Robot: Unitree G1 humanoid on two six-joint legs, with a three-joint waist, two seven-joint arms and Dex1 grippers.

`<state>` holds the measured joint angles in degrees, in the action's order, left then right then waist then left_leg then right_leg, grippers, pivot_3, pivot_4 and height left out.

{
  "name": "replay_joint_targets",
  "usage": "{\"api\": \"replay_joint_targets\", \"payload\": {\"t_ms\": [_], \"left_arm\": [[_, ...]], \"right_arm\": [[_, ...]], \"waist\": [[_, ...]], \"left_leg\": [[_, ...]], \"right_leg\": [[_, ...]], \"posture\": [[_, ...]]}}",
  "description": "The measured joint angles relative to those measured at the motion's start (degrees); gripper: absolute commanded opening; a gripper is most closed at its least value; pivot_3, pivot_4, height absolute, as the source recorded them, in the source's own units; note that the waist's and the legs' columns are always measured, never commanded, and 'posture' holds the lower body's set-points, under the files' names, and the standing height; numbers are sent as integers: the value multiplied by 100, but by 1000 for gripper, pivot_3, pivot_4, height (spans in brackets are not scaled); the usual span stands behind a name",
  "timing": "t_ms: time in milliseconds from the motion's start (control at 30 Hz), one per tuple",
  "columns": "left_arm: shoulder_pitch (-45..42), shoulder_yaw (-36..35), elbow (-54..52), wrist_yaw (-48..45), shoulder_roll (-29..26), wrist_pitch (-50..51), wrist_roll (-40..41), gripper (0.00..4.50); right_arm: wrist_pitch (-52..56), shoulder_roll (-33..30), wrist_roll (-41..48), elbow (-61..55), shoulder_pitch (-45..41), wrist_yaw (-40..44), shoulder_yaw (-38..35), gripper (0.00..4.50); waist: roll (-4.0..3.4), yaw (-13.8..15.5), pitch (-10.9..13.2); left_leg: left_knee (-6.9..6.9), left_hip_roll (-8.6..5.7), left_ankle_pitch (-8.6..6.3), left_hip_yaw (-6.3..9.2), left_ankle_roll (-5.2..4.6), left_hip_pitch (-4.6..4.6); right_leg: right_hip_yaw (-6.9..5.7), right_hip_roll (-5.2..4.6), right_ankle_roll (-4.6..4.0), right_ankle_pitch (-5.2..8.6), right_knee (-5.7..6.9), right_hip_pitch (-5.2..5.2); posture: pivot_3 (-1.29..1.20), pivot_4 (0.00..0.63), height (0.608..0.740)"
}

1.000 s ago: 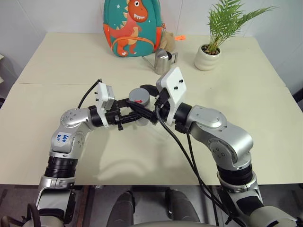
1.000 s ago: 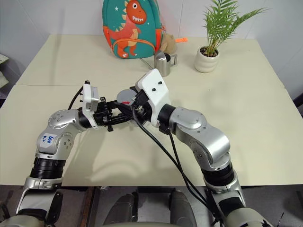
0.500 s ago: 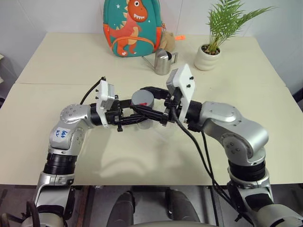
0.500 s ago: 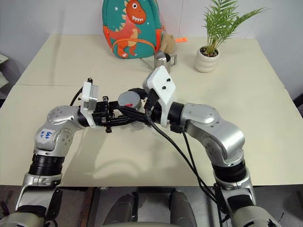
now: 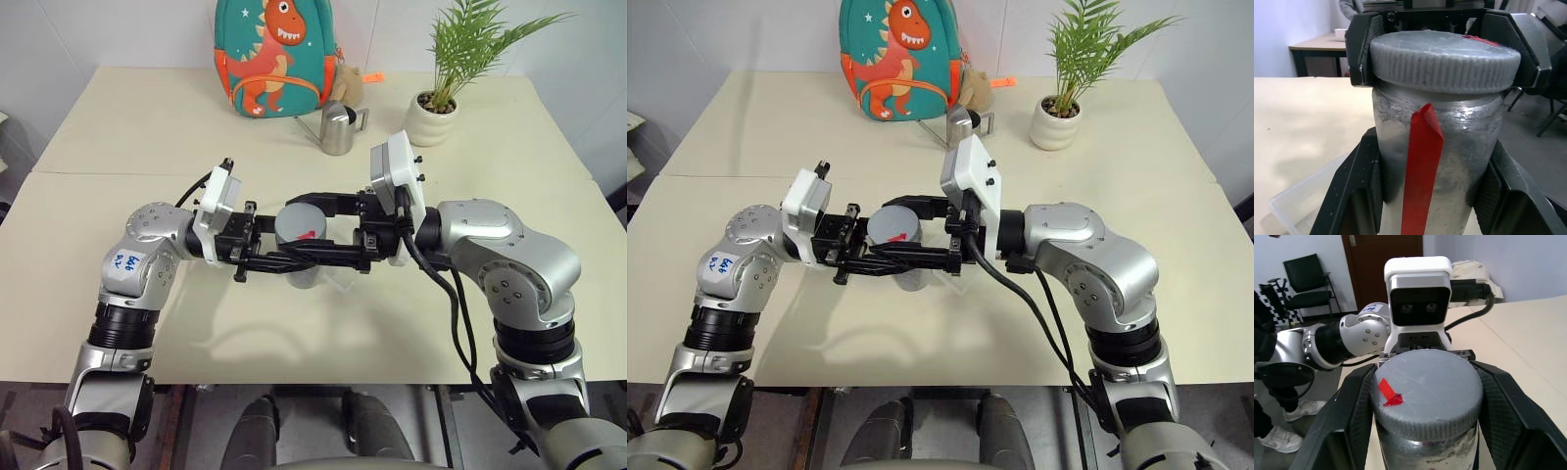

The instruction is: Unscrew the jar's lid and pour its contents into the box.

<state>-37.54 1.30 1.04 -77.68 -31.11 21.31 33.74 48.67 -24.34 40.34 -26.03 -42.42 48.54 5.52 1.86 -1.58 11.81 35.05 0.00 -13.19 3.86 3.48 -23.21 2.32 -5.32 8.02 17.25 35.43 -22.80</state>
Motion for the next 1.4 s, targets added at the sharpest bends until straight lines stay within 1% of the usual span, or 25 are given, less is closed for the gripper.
{"api": "replay_joint_targets", "payload": {"t_ms": [200, 267, 367, 400, 967, 1167, 1400], "left_arm": [[-9, 12, 13, -39, -34, 40, -17, 1894], [-9, 12, 12, -59, -53, 42, -24, 1894], [-9, -13, 17, -79, -107, 46, -23, 1894], [-9, -25, 16, -79, -109, 46, -21, 1894], [-5, -24, -41, -210, -156, 31, -12, 1894], [-5, -20, -26, -202, -130, -50, -21, 1894], [-5, -9, -9, -201, -79, -87, -30, 1894]], "right_arm": [[-105, -29, -6, 88, -8, 51, 75, 2576], [-148, -38, -47, 91, -10, 57, 112, 3308], [-250, -53, -93, 91, -10, 140, 274, 4249], [-253, -53, -95, 93, -10, 152, 324, 4480], [-380, 36, -250, 358, -369, 61, 311, 4480], [-310, 272, -204, 357, -374, -118, 332, 4480], [-242, 391, -306, 375, -386, -363, 435, 4480]], "waist": [[0, 1, 0], [0, -1, 0], [0, -3, 0], [0, -1, 0], [0, 0, 0], [0, -1, 0], [-1, 0, 0]], "left_leg": [[0, 0, 0, 1, 0, 0], [0, 0, 0, 1, 0, 0], [0, 0, 0, 1, 0, 0], [0, 1, 0, 1, 0, 0], [0, 0, 0, 3, 0, 0], [0, 0, 0, 3, 0, 0], [0, 0, 0, 4, 0, 0]], "right_leg": [[0, 0, 0, 0, 0, 0], [0, 0, 0, 0, 1, 0], [-1, 1, 0, 0, 1, 0], [0, 0, 0, 0, 1, 0], [-1, 0, 0, 0, 1, 0], [-2, 0, 0, 0, 3, 0], [-2, 0, 0, 0, 3, 0]], "posture": [[0, 150, 740], [0, 150, 740], [0, 150, 740], [0, 150, 740], [0, 150, 740], [0, 150, 740], [0, 150, 740]]}}
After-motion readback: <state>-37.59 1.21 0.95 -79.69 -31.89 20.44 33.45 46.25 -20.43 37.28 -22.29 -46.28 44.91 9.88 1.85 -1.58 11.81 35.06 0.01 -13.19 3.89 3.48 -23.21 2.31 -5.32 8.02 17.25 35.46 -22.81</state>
